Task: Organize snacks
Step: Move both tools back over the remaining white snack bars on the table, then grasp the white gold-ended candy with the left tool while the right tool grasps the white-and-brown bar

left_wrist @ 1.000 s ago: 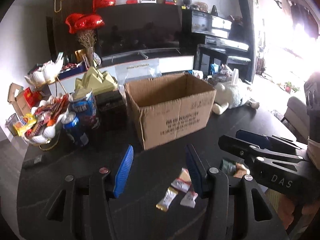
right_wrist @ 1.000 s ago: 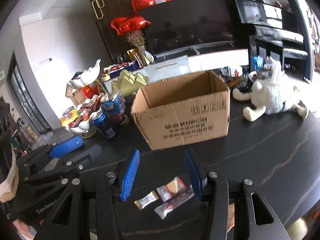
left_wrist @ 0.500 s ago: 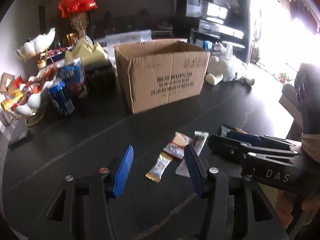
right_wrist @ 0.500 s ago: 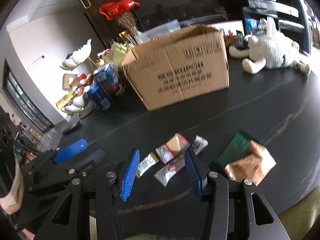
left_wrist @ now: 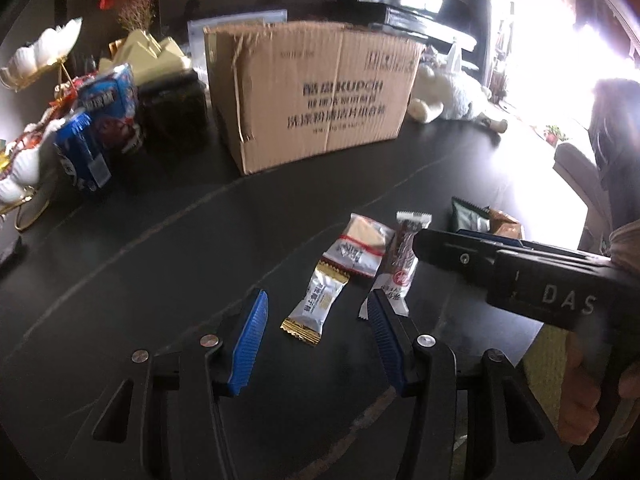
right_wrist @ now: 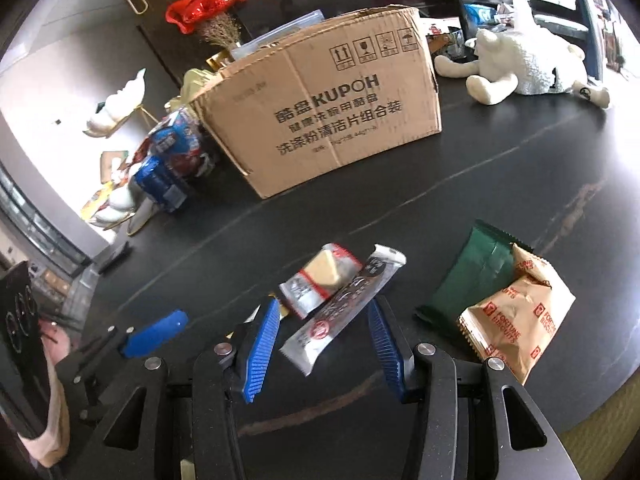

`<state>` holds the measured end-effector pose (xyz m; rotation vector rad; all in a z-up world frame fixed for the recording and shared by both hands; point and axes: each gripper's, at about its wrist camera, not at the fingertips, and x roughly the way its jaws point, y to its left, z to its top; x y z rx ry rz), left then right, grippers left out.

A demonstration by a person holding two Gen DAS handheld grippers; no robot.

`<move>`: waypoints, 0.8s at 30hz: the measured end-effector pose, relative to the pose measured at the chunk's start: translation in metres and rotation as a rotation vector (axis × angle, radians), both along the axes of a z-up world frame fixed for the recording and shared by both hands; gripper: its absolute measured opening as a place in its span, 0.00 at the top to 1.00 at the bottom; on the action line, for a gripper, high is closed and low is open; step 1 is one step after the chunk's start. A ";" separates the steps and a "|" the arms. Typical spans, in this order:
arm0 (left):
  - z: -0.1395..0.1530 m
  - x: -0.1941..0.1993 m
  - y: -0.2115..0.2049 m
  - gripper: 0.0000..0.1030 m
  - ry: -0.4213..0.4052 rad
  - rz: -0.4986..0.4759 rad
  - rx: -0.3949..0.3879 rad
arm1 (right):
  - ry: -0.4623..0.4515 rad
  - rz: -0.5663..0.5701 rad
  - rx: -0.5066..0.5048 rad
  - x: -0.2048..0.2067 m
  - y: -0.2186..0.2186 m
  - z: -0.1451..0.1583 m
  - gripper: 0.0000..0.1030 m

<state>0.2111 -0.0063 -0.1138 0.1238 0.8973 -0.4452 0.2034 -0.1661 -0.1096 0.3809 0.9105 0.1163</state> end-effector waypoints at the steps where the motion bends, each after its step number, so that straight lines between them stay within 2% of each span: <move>1: -0.004 0.003 0.000 0.52 0.008 0.000 0.001 | 0.007 -0.002 0.002 0.002 0.000 -0.002 0.53; 6: -0.018 0.013 -0.001 0.55 0.045 -0.007 0.000 | 0.033 -0.008 -0.005 0.010 0.002 -0.012 0.54; 8: -0.022 0.016 -0.002 0.56 0.058 -0.007 0.002 | 0.030 -0.008 -0.015 0.012 0.003 -0.014 0.60; 11: -0.029 0.020 -0.003 0.58 0.077 -0.005 0.002 | 0.050 0.002 -0.006 0.016 0.003 -0.020 0.60; 18: -0.034 0.027 -0.009 0.62 0.076 -0.005 0.020 | 0.079 0.000 0.021 0.022 0.000 -0.031 0.63; 24: -0.034 0.031 -0.012 0.76 0.079 -0.002 0.016 | 0.077 -0.005 -0.002 0.028 -0.001 -0.035 0.66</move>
